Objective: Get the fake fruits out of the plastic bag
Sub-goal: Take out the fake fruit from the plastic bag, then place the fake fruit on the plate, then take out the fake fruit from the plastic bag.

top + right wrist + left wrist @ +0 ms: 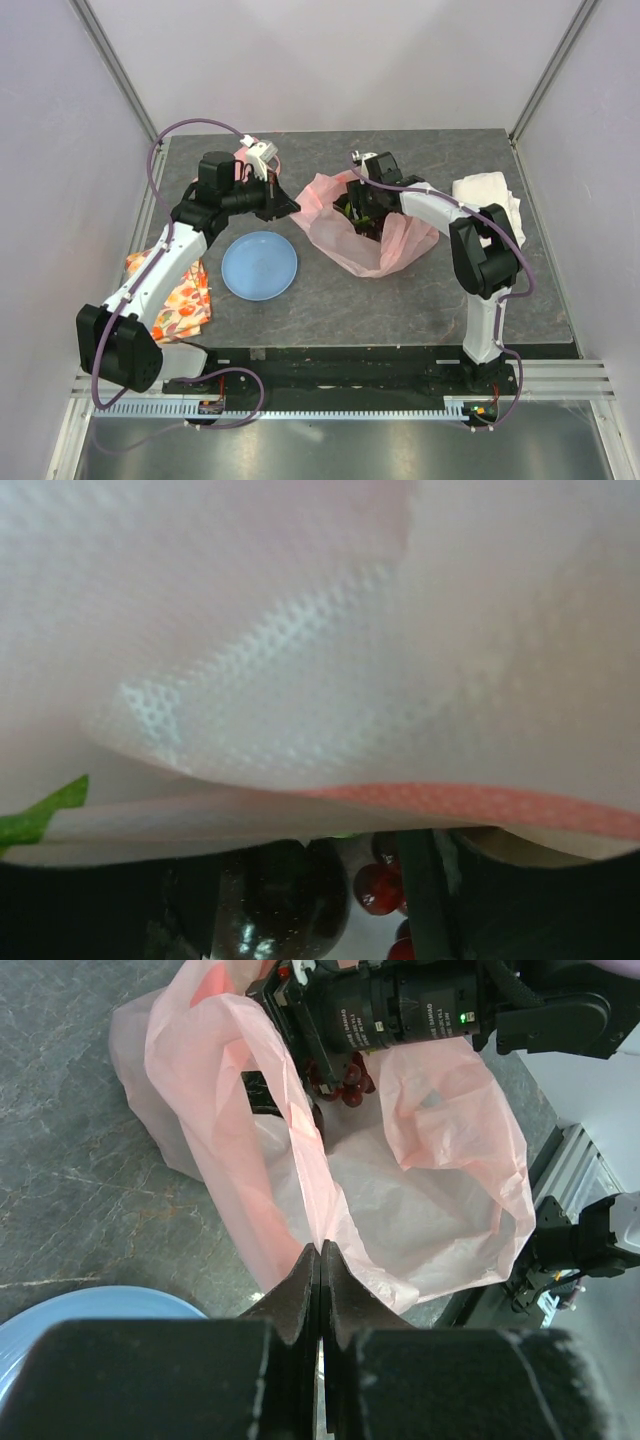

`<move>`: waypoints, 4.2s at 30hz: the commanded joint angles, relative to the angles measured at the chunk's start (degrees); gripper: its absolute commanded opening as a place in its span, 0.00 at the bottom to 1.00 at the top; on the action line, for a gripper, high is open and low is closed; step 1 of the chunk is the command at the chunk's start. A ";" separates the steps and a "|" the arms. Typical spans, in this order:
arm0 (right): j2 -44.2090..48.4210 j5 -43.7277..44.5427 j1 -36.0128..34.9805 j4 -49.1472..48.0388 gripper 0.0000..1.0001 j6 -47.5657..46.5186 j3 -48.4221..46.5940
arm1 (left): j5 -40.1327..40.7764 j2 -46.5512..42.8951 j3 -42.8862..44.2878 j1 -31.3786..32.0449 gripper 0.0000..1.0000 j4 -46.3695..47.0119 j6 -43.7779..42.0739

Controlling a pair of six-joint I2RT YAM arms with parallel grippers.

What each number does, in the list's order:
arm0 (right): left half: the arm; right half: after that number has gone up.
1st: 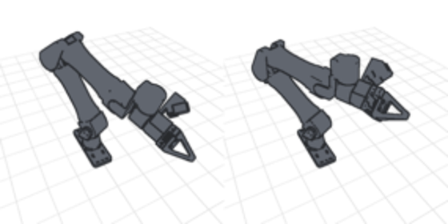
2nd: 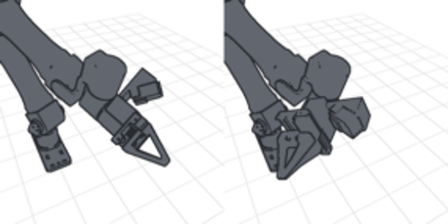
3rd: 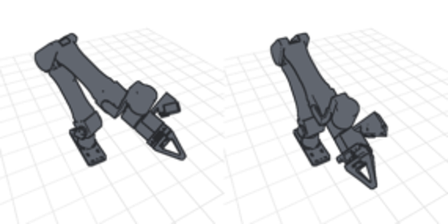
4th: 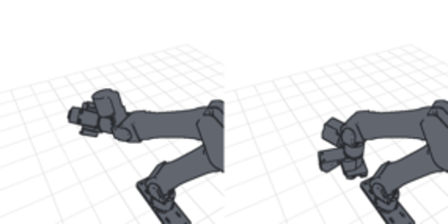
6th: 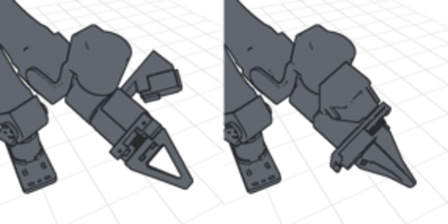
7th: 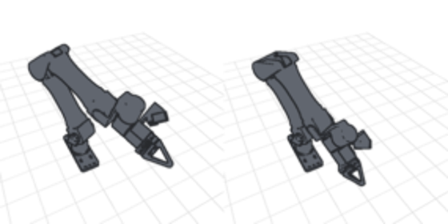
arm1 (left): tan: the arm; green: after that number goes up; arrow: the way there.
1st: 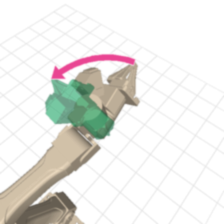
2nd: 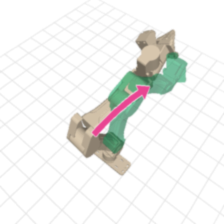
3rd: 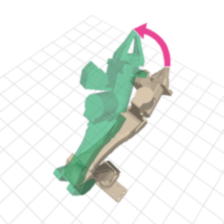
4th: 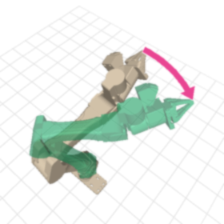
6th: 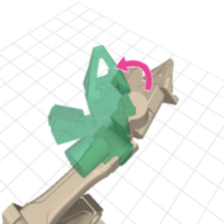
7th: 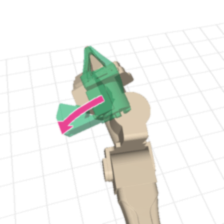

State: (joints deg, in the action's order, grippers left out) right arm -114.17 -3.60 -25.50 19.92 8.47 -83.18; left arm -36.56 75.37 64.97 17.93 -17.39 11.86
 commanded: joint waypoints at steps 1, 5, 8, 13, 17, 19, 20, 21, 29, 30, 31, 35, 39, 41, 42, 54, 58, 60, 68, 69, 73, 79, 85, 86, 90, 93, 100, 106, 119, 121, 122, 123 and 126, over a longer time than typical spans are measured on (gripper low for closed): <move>3.59 -0.18 0.53 -0.69 0.43 -2.75 -2.52 | -1.41 -0.76 -0.02 -0.27 0.02 2.62 1.94; 10.62 -3.08 0.53 4.67 0.35 -7.41 -2.87 | -1.41 0.56 1.03 -0.27 0.02 2.53 1.24; 16.94 -7.20 0.54 10.91 0.33 -11.10 -3.92 | -1.33 1.35 1.83 -0.27 0.02 2.62 1.59; 27.06 -18.79 0.27 17.86 0.32 -16.37 -4.36 | -0.45 1.44 2.79 -0.36 0.12 3.06 1.86; 26.21 -29.52 -2.70 26.02 0.34 -24.45 -8.92 | 3.23 1.27 6.91 -1.14 0.71 0.35 -0.34; 24.01 -30.59 -4.64 31.65 0.33 -29.97 -14.69 | 4.12 0.66 9.64 -2.19 0.77 -2.12 -2.53; 21.38 -30.85 -6.74 33.15 0.33 -31.48 -16.91 | 5.26 -0.65 10.17 -2.55 0.78 -2.82 -3.24; 19.70 -30.86 -7.89 36.03 0.33 -33.24 -19.54 | 5.88 -1.71 10.44 -2.99 0.78 -3.96 -4.46; 1.96 -26.73 -20.01 40.90 0.33 -42.13 -40.57 | 12.38 -16.39 4.38 -14.49 0.79 -8.18 0.88; 0.63 -26.38 -20.90 40.29 0.33 -43.52 -41.18 | 12.56 -19.01 3.94 -15.55 0.79 -8.80 1.76; -0.52 -25.42 -21.87 39.59 0.33 -43.80 -41.71 | 12.65 -20.25 3.41 -16.78 0.79 -9.41 1.94; -9.28 -22.08 -25.48 35.28 0.33 -42.49 -43.29 | 11.59 -25.62 -0.18 -19.50 0.78 -11.35 2.73; -18.35 -17.86 -25.74 33.87 0.32 -37.39 -48.91 | 11.24 -28.96 -2.30 -21.01 0.78 -12.67 2.47; -21.43 -14.88 -25.74 31.34 0.32 -34.67 -51.21 | 11.15 -30.19 -3.18 -21.54 0.78 -12.94 2.21; -21.79 -13.99 -25.74 30.10 0.32 -33.70 -50.95 | 11.24 -30.55 -3.44 -21.80 0.78 -13.02 2.12; -24.53 -6.67 -25.83 26.04 0.74 -31.67 -49.80 | 4.04 -27.92 -3.97 -22.77 0.75 -11.09 6.25; -19.62 -11.33 -25.92 29.80 0.89 -30.09 -50.59 | 4.03 -25.81 -4.15 -22.77 0.76 -9.78 6.25; -16.10 -13.44 -25.83 31.49 0.93 -29.74 -48.76 | 4.30 -25.45 -4.32 -22.86 0.77 -8.72 6.25; 8.07 -20.22 -19.87 32.55 0.91 -28.77 -37.86 | -2.36 -22.91 -5.38 -22.42 0.78 -4.42 0.73; 10.00 -20.14 -17.51 31.94 0.90 -28.77 -35.41 | -4.73 -22.38 -5.64 -21.63 0.78 -4.32 -0.33; 18.26 -18.64 -11.08 27.37 0.79 -27.64 -26.44 | -8.54 -19.74 -4.77 -12.86 0.80 -5.29 -9.10; 20.22 -15.40 -6.41 24.91 0.64 -27.63 -14.66 | -4.32 -11.84 1.03 -3.70 0.83 -6.43 -15.71; 13.81 -9.95 -5.62 22.00 0.58 -23.24 -9.81 | -10.36 -3.58 6.57 1.66 0.83 -10.27 -20.71; 12.84 -9.24 -4.83 21.83 0.57 -22.28 -10.07 | -11.86 -2.61 7.01 2.10 0.83 -12.21 -22.30; 8.01 -5.46 -3.60 19.98 0.57 -20.25 -11.04 | -13.37 -2.07 4.82 2.98 0.83 -14.69 -27.75; 4.23 -4.32 -2.72 19.37 0.57 -19.46 -13.15 | -12.14 -1.03 3.59 5.26 0.83 -13.47 -27.59; -5.53 -4.05 -2.28 17.08 0.61 -19.72 -22.80 | -4.59 2.57 2.26 10.54 0.55 -7.66 -26.19; -14.58 -2.74 -2.19 14.88 0.64 -20.51 -31.67 | -1.68 4.52 4.29 10.54 0.02 -7.66 -26.10; -24.43 0.52 -1.75 14.53 0.75 -22.18 -38.11 | 5.53 6.01 6.66 10.28 0.02 -5.64 -22.05; -24.78 1.57 -1.66 15.23 0.76 -22.53 -38.29 | 6.23 6.28 7.10 10.19 0.02 -5.47 -21.96; -24.70 2.01 -1.66 16.02 0.75 -22.53 -38.38 | 6.41 6.36 7.27 10.19 0.02 -5.38 -21.70; -24.44 2.01 -1.66 16.29 0.70 -22.71 -37.68 | 6.50 6.45 7.19 9.93 0.02 -5.29 -21.61; -21.63 2.01 -1.57 16.29 0.58 -22.80 -35.49 | 7.02 6.63 7.45 9.84 0.02 -4.50 -21.18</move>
State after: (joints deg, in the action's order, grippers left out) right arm -138.50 -3.33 -27.42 34.85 -13.91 -119.24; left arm -31.20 81.56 69.91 28.18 -24.86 -11.25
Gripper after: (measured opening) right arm 0.655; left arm 0.025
